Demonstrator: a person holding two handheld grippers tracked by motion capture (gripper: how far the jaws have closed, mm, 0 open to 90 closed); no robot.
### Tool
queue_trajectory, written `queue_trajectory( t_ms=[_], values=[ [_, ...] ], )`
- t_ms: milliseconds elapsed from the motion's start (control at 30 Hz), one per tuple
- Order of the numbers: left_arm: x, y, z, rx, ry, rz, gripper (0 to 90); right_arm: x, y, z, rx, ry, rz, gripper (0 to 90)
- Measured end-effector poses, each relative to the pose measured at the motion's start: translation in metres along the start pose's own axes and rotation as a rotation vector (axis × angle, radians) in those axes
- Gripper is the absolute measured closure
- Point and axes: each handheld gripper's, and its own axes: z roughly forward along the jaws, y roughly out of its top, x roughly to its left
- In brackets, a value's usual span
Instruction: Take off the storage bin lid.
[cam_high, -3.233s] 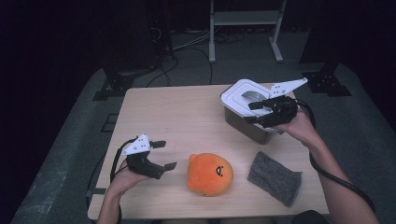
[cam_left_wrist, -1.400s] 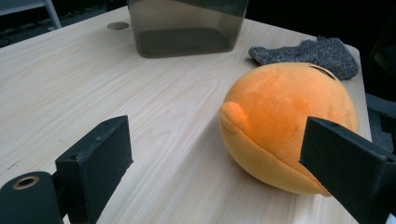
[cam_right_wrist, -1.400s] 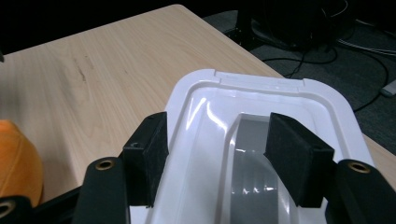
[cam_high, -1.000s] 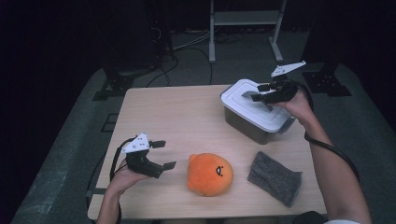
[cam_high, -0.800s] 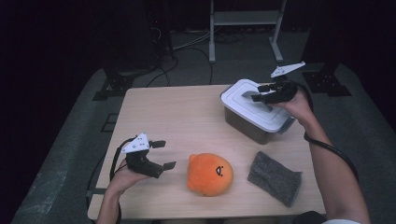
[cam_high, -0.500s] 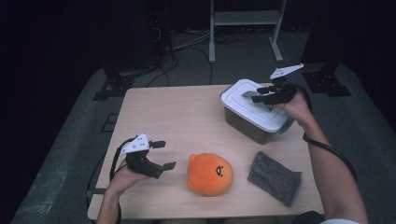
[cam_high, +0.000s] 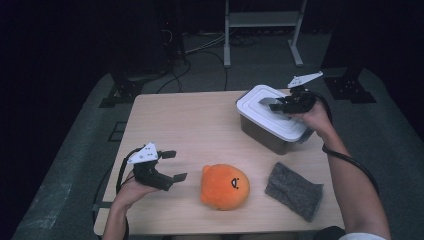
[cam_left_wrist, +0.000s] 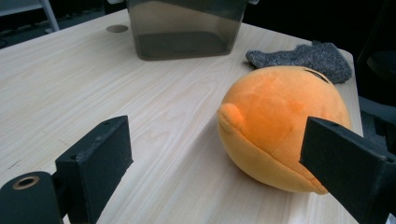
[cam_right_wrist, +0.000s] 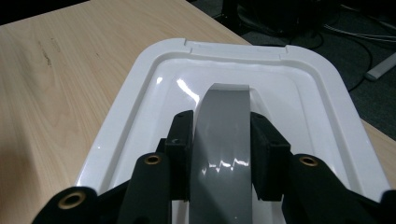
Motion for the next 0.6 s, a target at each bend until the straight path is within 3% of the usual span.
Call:
queue_trajectory(
  t_ms=[600],
  values=[
    [-0.0003, -0.0008, -0.0018, 0.002, 0.000, -0.002, 8.4, 0.0044, 0.0029, 0.0028, 0.010, 0.051, -0.008, 65.8]
  ],
)
